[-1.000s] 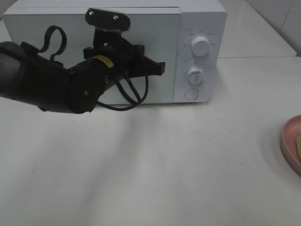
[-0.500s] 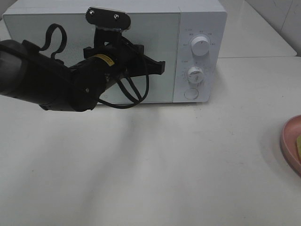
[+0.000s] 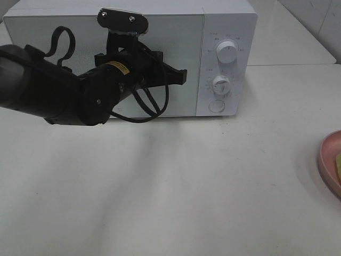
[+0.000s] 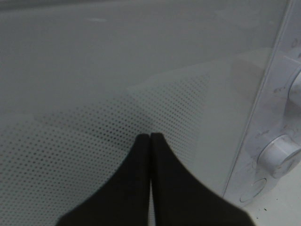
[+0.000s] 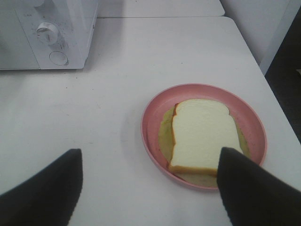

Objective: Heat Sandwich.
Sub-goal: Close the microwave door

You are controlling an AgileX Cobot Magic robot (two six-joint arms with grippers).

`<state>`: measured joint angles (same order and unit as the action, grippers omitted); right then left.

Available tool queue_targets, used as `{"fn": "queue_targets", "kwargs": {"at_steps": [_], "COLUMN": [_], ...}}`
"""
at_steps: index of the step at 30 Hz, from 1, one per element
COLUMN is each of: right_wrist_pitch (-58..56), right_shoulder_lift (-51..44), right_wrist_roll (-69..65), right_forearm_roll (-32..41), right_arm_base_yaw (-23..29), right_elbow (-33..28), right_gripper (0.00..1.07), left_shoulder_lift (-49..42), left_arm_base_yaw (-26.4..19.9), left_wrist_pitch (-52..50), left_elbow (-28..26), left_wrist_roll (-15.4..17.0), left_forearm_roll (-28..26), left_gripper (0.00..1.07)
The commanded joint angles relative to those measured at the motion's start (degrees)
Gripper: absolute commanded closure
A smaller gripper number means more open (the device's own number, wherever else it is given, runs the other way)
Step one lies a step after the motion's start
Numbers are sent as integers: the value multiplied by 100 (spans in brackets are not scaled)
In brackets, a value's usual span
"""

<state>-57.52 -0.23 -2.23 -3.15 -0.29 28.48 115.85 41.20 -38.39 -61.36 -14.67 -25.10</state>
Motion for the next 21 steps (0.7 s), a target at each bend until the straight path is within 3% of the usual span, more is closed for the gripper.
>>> {"fn": "queue_targets", "kwargs": {"at_steps": [1,12,21], "right_wrist_pitch": [46,46,46], "right_shoulder_lift": [-160,-160,-160], "right_wrist_roll": [23,23,23], "right_forearm_roll": [-6,-6,-6], "right_arm_base_yaw": [-46,-46,-46], "right_elbow": [-6,-6,-6], "right_gripper": [31,31,31], "left_shoulder_lift": [-126,-745,-1352], "left_arm_base_yaw": [-109,17,74], "left_wrist_pitch": [11,74,1919], "left_elbow": [-17,854,1083], "left_wrist_roll": [23,52,52], "left_forearm_roll": [-327,-327,-246], "left_gripper": [107,107,107]}}
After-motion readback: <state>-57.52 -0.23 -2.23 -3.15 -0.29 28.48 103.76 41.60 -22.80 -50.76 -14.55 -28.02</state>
